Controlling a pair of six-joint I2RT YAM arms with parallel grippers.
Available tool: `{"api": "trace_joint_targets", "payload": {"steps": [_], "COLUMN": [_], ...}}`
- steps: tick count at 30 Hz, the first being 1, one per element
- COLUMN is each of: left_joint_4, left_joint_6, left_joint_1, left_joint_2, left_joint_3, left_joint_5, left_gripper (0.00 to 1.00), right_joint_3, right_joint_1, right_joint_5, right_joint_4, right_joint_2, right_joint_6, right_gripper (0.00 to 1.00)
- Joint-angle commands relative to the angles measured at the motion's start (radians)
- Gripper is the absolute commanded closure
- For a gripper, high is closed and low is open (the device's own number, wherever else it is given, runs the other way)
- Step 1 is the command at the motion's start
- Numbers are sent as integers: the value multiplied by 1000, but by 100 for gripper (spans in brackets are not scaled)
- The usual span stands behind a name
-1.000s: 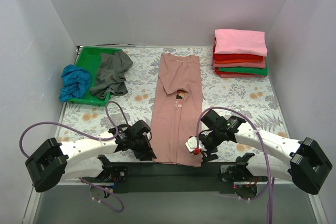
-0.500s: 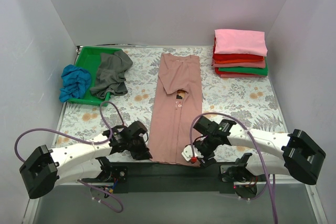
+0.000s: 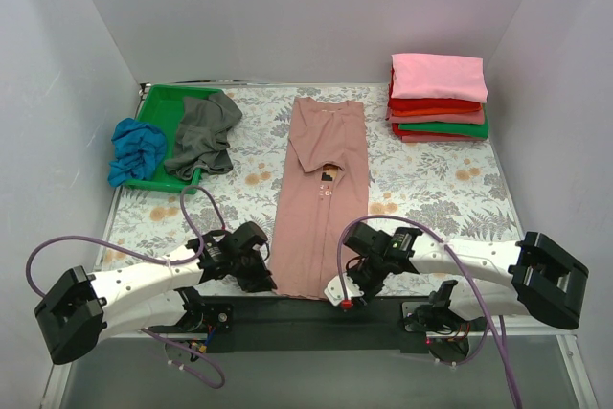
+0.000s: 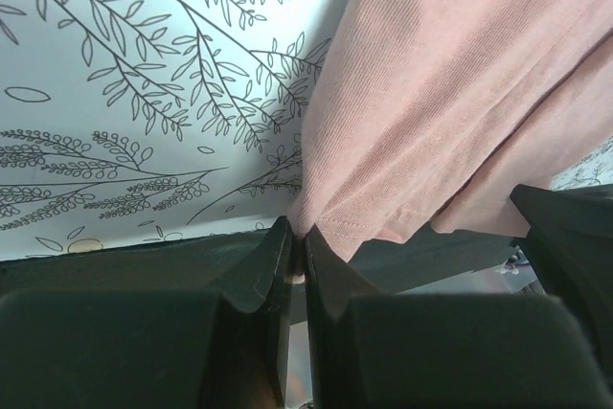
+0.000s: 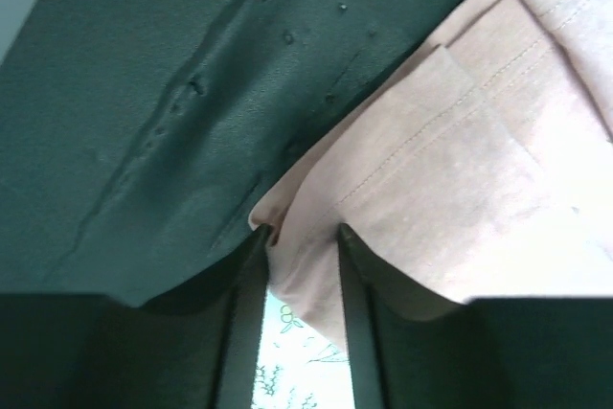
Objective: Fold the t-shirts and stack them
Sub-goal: Fold the tshirt
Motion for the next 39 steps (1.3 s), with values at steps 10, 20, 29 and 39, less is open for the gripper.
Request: {"api": "trace_joint_targets", "payload": {"steps": [10, 20, 29, 39], "left_joint_4": [-119, -92, -75, -103], "left_joint_6": [-88, -50, 246, 740], "left_joint_1": [-4, -4, -19, -19], "left_joint_2": [-46, 12, 153, 141], "left_joint_3": [70, 96, 246, 493], "left_joint_5": [-16, 119, 138, -16], "left_gripper": [62, 51, 44, 39], "right_joint_3": [-44, -19, -10, -33], "right_joint_1": [21, 21, 21, -51], "right_joint_5": [58, 82, 101, 167], "right_joint_4": [-8, -96, -171, -256], "right_joint_2": [-13, -53, -63, -151], "right_joint_6": [27, 24, 9, -47], "right_gripper": [80, 91, 94, 95]}}
